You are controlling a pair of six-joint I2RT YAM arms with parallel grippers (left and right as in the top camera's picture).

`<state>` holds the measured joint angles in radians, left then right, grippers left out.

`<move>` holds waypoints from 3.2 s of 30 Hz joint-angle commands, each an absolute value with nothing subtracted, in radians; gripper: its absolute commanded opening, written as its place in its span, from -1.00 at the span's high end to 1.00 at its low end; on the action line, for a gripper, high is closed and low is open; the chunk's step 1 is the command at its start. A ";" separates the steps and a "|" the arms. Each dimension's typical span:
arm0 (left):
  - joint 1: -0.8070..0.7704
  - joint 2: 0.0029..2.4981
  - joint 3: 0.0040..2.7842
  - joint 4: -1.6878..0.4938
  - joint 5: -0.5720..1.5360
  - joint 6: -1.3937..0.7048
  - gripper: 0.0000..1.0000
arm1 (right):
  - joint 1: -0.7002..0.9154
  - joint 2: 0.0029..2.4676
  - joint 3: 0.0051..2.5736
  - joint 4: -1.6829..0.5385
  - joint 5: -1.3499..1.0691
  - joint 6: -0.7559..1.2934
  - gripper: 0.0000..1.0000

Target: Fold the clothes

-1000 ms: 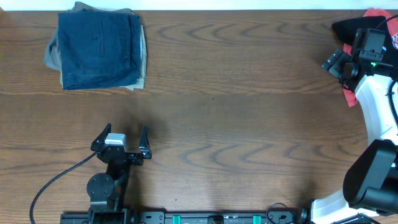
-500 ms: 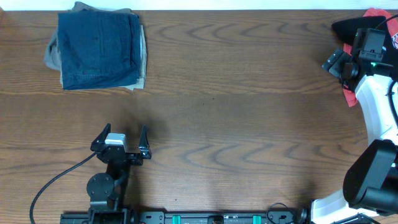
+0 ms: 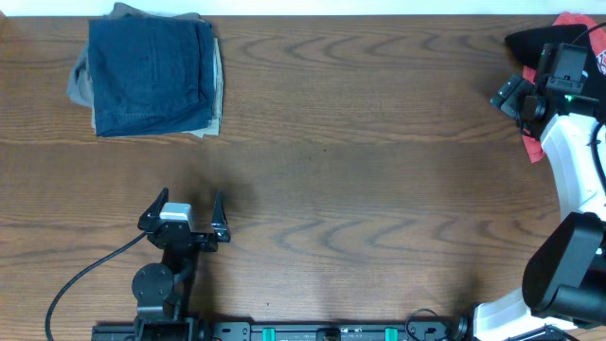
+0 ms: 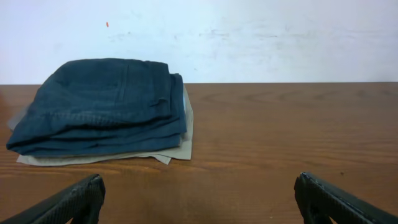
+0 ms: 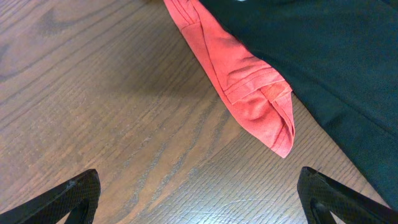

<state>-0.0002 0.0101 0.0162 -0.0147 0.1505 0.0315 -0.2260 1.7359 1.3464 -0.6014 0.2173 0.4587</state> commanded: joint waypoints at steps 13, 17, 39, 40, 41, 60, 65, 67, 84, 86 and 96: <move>0.006 0.004 0.004 -0.056 0.165 0.048 -0.96 | -0.226 1.721 1.357 -0.599 0.228 0.448 -0.99; 0.006 0.004 0.004 -0.056 0.165 0.048 -0.96 | -0.226 1.689 1.357 -0.599 0.228 0.448 -0.99; 0.006 0.004 0.004 -0.056 0.165 0.048 -0.95 | -0.221 1.052 1.350 -0.606 0.228 0.448 -0.98; 0.006 0.004 0.004 -0.056 0.165 0.048 -0.96 | -0.221 1.029 1.343 -0.606 0.228 0.448 -0.98; 0.006 0.004 0.004 -0.056 0.165 0.048 -0.96 | -0.218 1.005 1.333 -0.606 0.228 0.448 -0.99; 0.006 0.004 0.004 -0.056 0.165 0.048 -0.96 | 0.004 0.435 0.627 -0.531 0.252 0.466 -0.98; 0.006 0.004 0.004 -0.056 0.165 0.048 -0.96 | 0.036 0.306 0.409 -0.382 0.133 0.466 -0.99; 0.006 0.004 0.004 -0.056 0.165 0.048 -0.96 | 0.049 0.253 0.322 -0.295 0.087 0.445 -0.98; 0.006 0.004 0.004 -0.056 0.165 0.048 -0.96 | 0.060 0.005 0.006 0.002 -0.057 0.210 -0.98; 0.006 0.004 0.004 -0.056 0.165 0.048 -0.96 | 0.060 0.005 0.006 -0.014 -0.057 0.167 -0.99; 0.006 0.004 0.004 -0.056 0.165 0.048 -0.96 | 0.055 0.005 0.006 -0.073 -0.038 0.035 -0.99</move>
<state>-0.0002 0.0101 0.0200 -0.0204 0.1505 0.0345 0.0456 0.0116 0.0071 -0.0677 -0.0486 0.0959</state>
